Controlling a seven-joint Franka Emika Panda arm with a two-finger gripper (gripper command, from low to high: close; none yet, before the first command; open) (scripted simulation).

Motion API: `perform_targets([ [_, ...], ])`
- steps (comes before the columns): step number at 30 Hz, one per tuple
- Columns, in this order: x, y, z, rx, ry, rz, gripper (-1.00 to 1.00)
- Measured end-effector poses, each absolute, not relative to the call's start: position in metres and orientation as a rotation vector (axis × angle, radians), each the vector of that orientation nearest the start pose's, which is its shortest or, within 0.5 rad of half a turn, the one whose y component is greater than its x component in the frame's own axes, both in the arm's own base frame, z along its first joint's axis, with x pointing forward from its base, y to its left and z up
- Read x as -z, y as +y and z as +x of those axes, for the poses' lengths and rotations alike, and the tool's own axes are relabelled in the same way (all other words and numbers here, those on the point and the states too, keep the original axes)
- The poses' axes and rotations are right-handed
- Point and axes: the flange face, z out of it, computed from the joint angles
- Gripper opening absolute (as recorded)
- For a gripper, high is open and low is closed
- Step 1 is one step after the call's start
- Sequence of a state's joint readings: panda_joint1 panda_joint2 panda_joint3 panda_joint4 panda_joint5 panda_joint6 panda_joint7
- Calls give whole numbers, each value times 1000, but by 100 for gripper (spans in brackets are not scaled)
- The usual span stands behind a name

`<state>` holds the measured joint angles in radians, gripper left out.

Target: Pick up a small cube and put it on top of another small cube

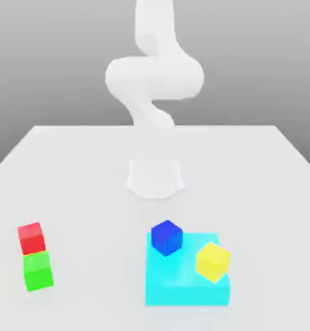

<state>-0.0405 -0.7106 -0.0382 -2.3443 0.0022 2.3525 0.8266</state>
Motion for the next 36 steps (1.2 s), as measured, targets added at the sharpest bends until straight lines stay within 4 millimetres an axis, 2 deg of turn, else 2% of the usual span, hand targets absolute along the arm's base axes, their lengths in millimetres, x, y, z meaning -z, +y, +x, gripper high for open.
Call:
perform_targets([
  [2,-616,-66,402,841,1319,-2414,0],
  [5,-549,-112,420,716,1513,-2376,0],
  [7,-504,-142,424,633,1641,-2341,0],
  [10,-436,-184,417,508,1833,-2273,0],
  [13,-369,-222,397,382,2022,-2187,0],
  [16,-305,-252,364,254,2206,-2084,0],
  [18,-265,-275,331,168,2348,-1983,0],
  [21,-211,-290,284,41,2512,-1860,0],
  [23,-186,-290,276,13,2539,-1846,0],
  [27,-144,-290,274,4,2548,-1842,0],
  [28,-135,-289,273,3,2548,-1841,-100],
  [34,-131,-289,273,1,2548,-1839,-100],
  [36,-140,-290,273,3,2548,-1841,-100],
])
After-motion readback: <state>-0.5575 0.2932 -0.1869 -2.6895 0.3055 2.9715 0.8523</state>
